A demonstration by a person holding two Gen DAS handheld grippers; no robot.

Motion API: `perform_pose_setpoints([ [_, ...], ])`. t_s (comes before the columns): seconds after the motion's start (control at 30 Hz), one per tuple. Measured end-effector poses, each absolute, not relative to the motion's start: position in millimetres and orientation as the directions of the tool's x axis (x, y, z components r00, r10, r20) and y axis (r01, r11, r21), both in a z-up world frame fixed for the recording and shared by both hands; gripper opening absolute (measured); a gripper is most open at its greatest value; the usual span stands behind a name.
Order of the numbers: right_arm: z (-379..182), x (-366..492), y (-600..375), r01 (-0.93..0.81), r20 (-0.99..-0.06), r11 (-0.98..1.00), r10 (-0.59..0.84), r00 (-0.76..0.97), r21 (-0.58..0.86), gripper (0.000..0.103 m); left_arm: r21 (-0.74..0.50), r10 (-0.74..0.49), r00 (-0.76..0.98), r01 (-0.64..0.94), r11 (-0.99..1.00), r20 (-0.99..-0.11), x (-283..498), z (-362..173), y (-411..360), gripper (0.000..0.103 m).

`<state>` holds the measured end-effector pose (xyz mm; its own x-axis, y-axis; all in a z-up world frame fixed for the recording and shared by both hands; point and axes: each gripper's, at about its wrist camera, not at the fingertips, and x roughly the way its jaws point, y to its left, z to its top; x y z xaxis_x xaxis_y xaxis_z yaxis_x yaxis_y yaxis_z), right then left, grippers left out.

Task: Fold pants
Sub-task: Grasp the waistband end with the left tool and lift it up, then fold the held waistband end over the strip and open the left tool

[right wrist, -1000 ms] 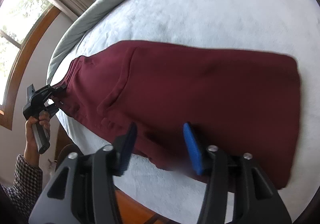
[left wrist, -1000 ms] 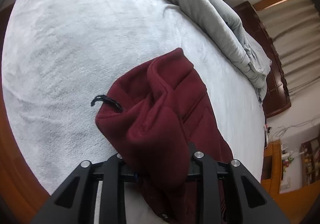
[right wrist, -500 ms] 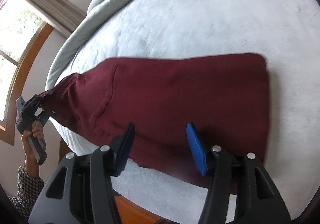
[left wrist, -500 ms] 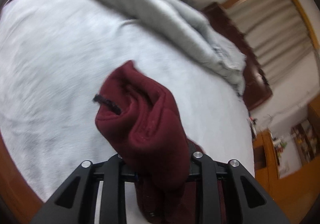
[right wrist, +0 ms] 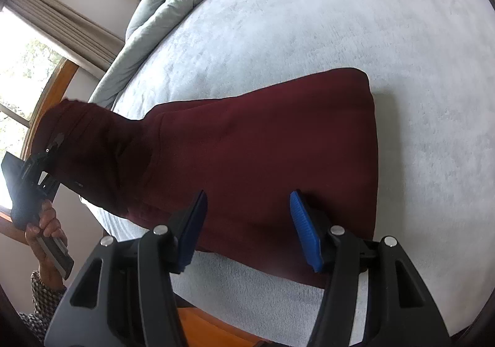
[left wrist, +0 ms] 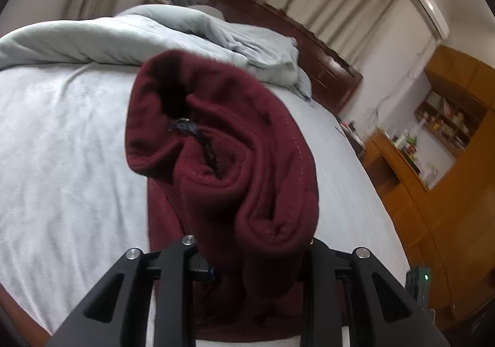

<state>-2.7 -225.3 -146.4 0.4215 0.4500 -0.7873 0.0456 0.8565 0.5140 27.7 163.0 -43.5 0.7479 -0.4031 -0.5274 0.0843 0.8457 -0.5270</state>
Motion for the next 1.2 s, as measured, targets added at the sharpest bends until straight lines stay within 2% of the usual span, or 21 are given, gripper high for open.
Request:
perform_pose_setpoints([
  [0.13,-146.7,-1.6,-224.4,0.043,-0.786,0.856,0.452,0.422,0.516,0.057,-0.47,-0.435,0.714,0.166,0.867,-0.549,24.2,-42.6,129.6,0.027],
  [0.37,-147.4,-3.7,-223.5,0.036,-0.783,0.855,0.455,0.423,0.517,0.057,-0.458,-0.486,0.625,0.221,0.861,-0.611,23.7,-62.6,89.4,0.027],
  [0.67,-150.2,-5.0,-222.7,0.042,-0.786,0.856,0.453,0.421,0.516,0.056,-0.37,-0.453,0.51,0.26,0.892,-0.731,29.1,-104.1,41.3,0.028],
  [0.9,-153.4,-3.6,-224.5,0.044,-0.787,0.856,0.453,0.418,0.516,0.056,-0.356,-0.439,0.505,0.258,0.898,-0.743,28.1,-104.9,34.6,0.03],
  [0.97,-153.9,-3.7,-224.0,0.041,-0.79,0.859,0.449,0.417,0.51,0.056,-0.338,-0.428,0.505,0.265,0.903,-0.749,25.4,-99.9,30.9,0.035],
  [1.03,-153.5,-3.8,-224.3,0.038,-0.79,0.859,0.45,0.416,0.51,0.057,-0.381,-0.474,0.483,0.283,0.88,-0.736,21.3,-96.2,29.3,0.063],
  [1.13,-153.7,-4.0,-226.1,0.041,-0.786,0.854,0.458,0.415,0.519,0.057,-0.489,-0.592,0.436,0.334,0.806,-0.678,8.8,-79.9,26.3,0.069],
  [1.2,-154.1,-4.1,-227.5,0.044,-0.784,0.851,0.461,0.416,0.524,0.057,-0.481,-0.599,0.426,0.359,0.8,-0.678,4.7,-75.4,20.0,0.069],
])
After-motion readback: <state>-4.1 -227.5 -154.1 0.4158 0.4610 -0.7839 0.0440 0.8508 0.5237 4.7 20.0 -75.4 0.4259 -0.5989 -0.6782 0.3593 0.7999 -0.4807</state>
